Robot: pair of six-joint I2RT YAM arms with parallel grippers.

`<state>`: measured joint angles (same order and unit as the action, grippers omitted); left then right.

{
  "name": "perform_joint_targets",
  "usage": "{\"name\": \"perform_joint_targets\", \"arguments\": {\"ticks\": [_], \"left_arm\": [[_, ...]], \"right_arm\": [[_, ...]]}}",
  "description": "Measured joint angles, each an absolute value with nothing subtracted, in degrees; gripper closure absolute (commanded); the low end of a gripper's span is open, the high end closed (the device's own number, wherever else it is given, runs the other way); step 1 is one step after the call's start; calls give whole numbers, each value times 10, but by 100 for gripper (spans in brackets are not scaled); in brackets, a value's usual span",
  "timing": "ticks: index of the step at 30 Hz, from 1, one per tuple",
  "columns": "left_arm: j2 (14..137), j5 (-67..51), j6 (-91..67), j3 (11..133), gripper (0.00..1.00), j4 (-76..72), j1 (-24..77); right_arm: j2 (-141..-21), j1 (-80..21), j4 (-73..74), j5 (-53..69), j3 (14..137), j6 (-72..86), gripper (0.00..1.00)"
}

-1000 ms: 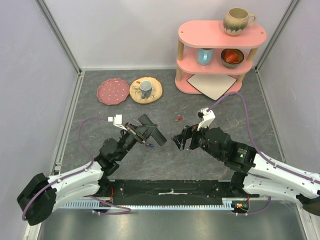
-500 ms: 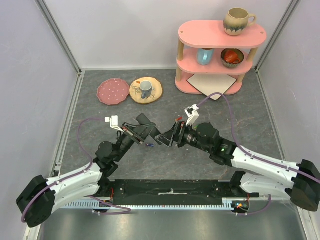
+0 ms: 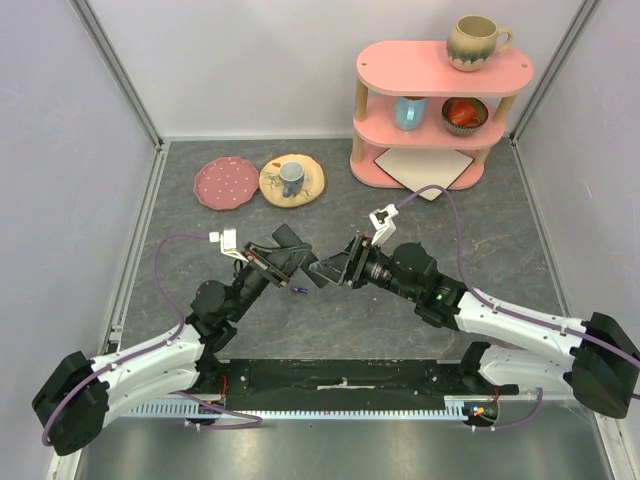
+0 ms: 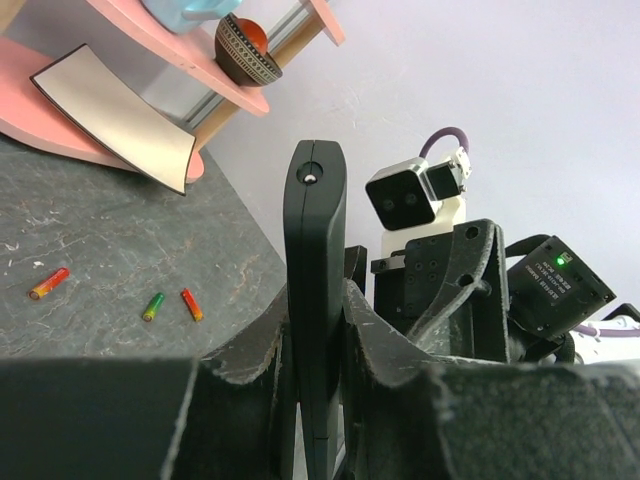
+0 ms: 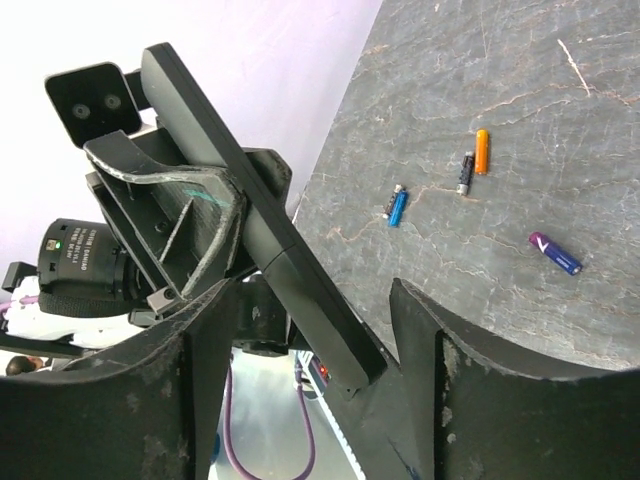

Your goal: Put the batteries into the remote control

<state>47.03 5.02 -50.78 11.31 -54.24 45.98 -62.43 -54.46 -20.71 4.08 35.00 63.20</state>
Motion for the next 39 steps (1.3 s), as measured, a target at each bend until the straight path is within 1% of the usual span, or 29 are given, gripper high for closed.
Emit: {"name": "perform_joint_targets", "arguments": {"ticks": [15,21,32,34,36,37,38,39], "left_arm": [[465,57,-500,113,98,-537,460],[465,57,-499,113,98,-536,460],[464,59,-499,113,98,-536,458],[462,59,-500,113,98,-536,457],[460,60,-500,113,98,-536,457],[459,60,-500,113,98,-536,457],[458,59,-500,113,98,-535,457],[457,59,-499,113,98,-534,457]], "right_arm": [[-642,-543,-209,41,350,645,41],[-645,-543,-215,43,348,649,48],[-645,-543,-229,45,341,649,56],[-645,-543,-230,46,341,649,55],[-644,-543,-232,48,341,649,52],[-644,-543,-234,48,340,649,48],[-644,-543,-235,49,340,649,39],[-644,-543,-235,49,339,650,35]]}}
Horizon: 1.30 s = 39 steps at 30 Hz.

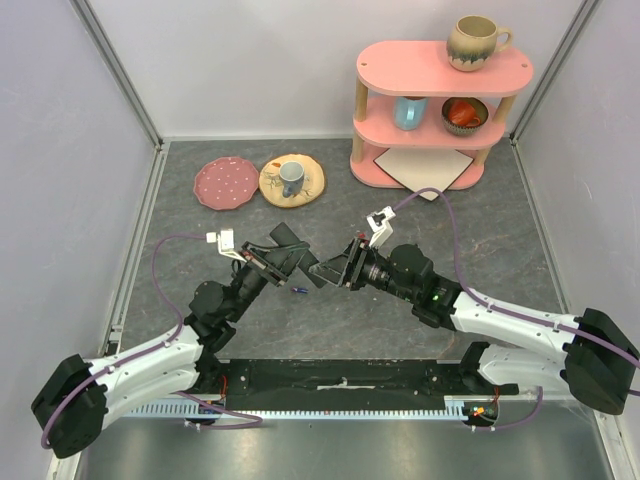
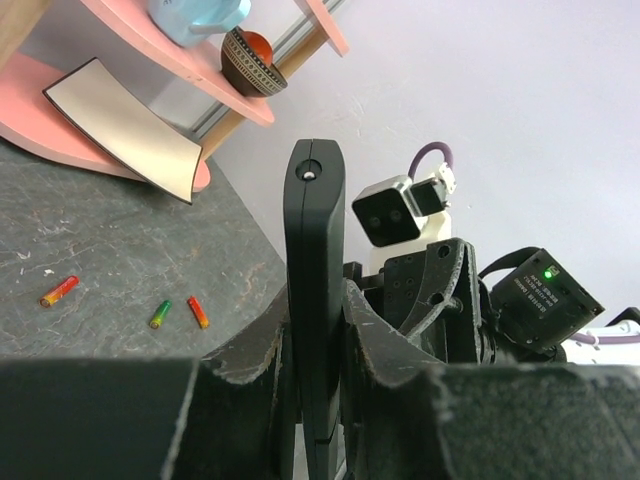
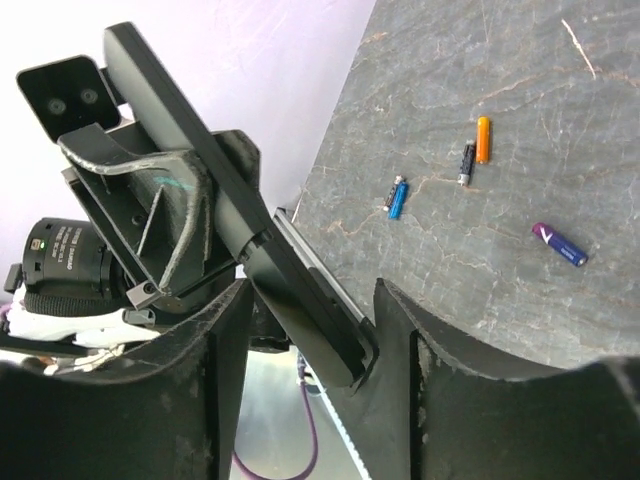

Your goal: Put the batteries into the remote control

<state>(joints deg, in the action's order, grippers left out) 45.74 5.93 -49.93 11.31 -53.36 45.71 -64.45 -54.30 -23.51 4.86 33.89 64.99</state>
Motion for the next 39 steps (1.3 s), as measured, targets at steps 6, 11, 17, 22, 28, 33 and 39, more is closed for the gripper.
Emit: {"name": "perform_joint_targets", "arguments": {"ticks": [6,11,17,22,28,33,39], "left_arm": [[455,60,-499,113,98,-524,457],[453,70,-500,113,98,-508,457],[452,94,-517,137,98,-403,457],[475,68,-538,194,98,-321,437],[534,-17,-580,201,98,-319,387],[575,-67,-602,210,98,-319,378],[579,-93,-611,223,98,-330,378]], "right_arm": [[-643,-540,-203,41,338,645,13],[-637,-533,-150,40,358,623,7],[-613,-533,-38,36,442,527,6],[-587,-565,99,-19,521,409,7],[-604,-625,199,-95,562,325,9],[-642,-643,244,-135,571,290,15],[-674,-654,254,-151,575,273,17]]}}
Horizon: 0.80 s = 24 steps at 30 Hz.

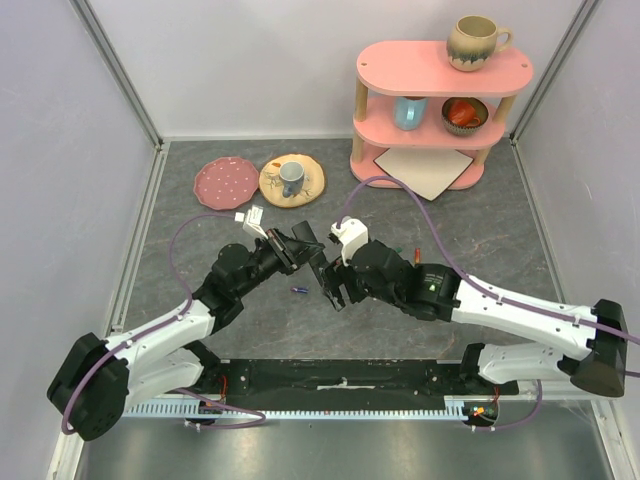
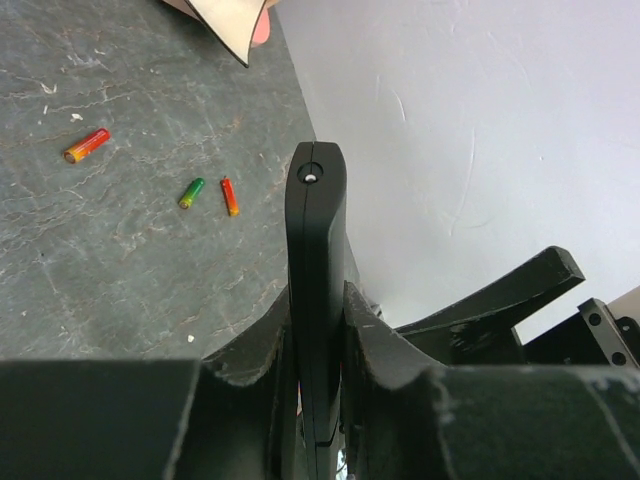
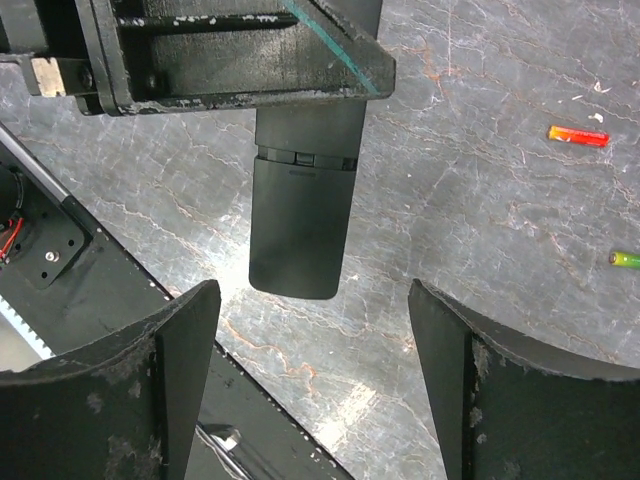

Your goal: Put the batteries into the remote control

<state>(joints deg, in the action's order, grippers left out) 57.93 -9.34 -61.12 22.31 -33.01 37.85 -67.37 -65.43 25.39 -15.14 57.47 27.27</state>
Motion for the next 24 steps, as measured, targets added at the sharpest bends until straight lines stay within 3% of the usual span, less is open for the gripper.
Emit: {"name": "perform_joint_targets", "arguments": {"ticks": [24], "left_arm": [[579,-104,-613,226,98,-336,378]], "right_arm": [[-725,-659,247,-151,593,262,48]]}}
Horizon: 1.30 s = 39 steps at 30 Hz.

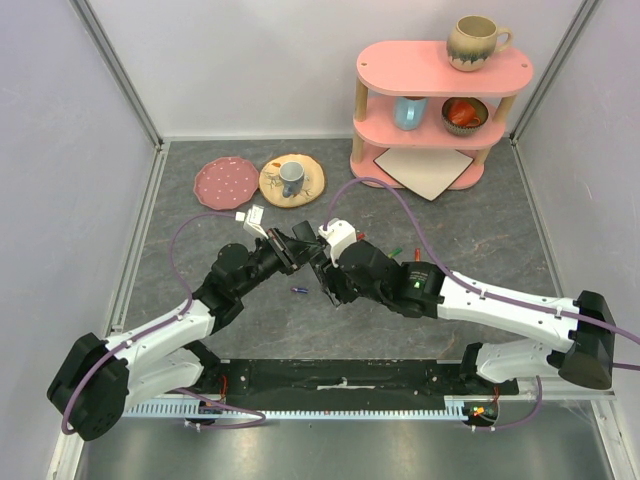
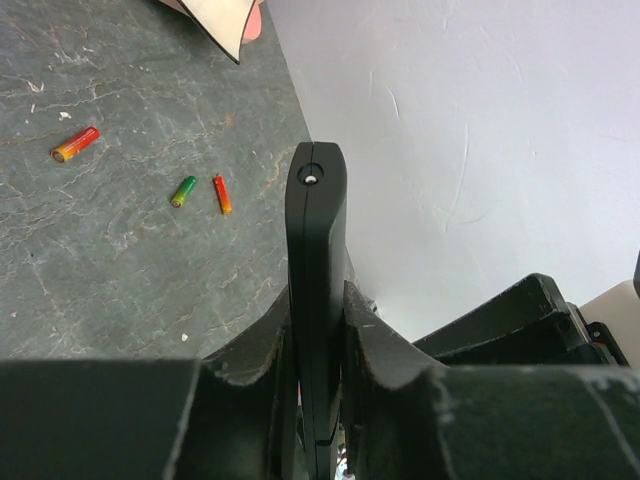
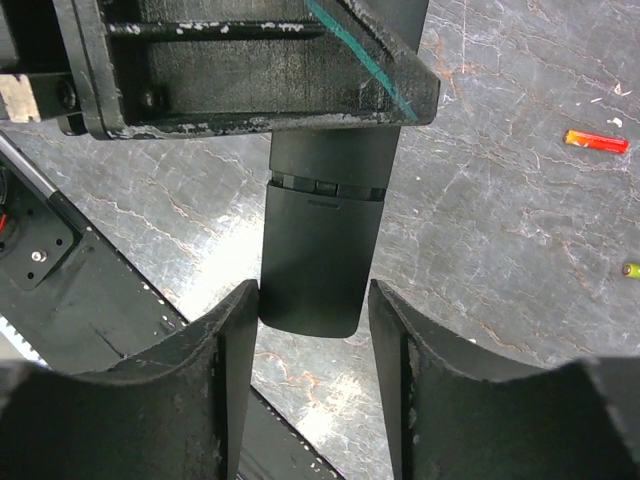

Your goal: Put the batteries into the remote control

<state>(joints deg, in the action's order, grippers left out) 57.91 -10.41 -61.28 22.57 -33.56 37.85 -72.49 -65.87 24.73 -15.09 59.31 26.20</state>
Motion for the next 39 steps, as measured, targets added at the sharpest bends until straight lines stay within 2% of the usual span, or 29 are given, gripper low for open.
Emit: {"name": "perform_joint_targets", "arguments": {"ticks": [8,32,39], "left_arm": [[573,-95,-613,226,98,-336,378],[557,-50,-621,215,98,-330,357],[467,-64,-611,174,98,-277,320]], "right_arm": [[-719,-659,245,-151,593,264,54],[-630,-659,267,-179,564,277,55],[-653,-617,279,-214,503,283,54]]}}
